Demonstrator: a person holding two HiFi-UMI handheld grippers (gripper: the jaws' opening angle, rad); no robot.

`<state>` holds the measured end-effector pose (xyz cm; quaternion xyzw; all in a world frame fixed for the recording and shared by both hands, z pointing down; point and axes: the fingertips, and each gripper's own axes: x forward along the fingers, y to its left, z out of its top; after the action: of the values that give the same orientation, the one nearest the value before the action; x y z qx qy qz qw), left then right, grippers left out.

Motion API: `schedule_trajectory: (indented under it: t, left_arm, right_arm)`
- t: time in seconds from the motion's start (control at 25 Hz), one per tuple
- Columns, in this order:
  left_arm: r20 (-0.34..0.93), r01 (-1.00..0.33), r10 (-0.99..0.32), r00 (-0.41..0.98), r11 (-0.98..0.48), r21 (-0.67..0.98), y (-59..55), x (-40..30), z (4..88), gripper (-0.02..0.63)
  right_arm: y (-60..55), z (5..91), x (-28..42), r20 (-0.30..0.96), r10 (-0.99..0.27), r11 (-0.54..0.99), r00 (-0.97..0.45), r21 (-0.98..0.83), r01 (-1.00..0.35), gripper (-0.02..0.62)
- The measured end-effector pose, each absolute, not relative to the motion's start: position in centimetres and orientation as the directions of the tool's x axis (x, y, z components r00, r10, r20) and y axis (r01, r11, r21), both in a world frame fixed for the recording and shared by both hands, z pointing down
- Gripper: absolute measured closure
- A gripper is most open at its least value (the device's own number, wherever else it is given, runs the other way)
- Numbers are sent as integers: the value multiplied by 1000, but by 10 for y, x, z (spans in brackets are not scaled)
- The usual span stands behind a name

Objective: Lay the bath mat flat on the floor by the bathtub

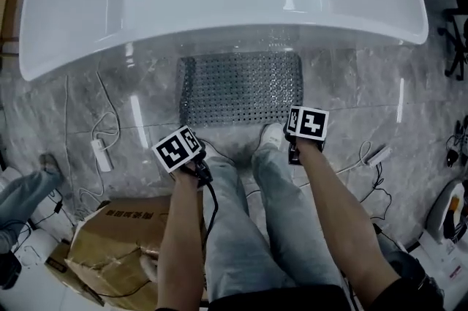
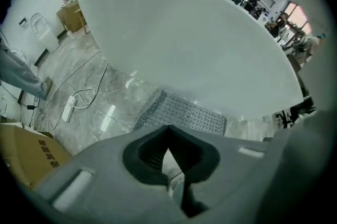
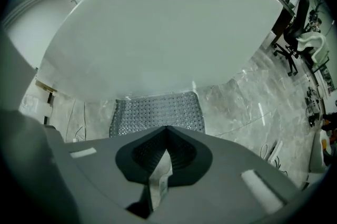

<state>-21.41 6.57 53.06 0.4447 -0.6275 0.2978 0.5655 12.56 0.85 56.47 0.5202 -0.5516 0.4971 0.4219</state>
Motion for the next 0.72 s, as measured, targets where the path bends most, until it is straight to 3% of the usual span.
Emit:
schedule_trajectory:
  t: [0.12,0.28,0.48,0.72]
  left_arm:
    - [973,-888,-223,56,434,151,71,-194,500,601]
    - [970,-928,-226,84,338,159,74,-161,457,601]
    - [956,-953,-272,108,247,178,60,-139,401,601]
    - [924,-957,-365,114,207,201,26,-114,341,601]
  right_arm:
    - [12,542,127,983,-148,-31,-112,-118,-993,588]
    - [13,507,133,978,-161,-10,-135,-138,-990,588]
    - [13,454,124,967,-196,130,-160,-136,-982,588]
    - [-18,375,120,909,-322,259,-266,-185,-948,589]
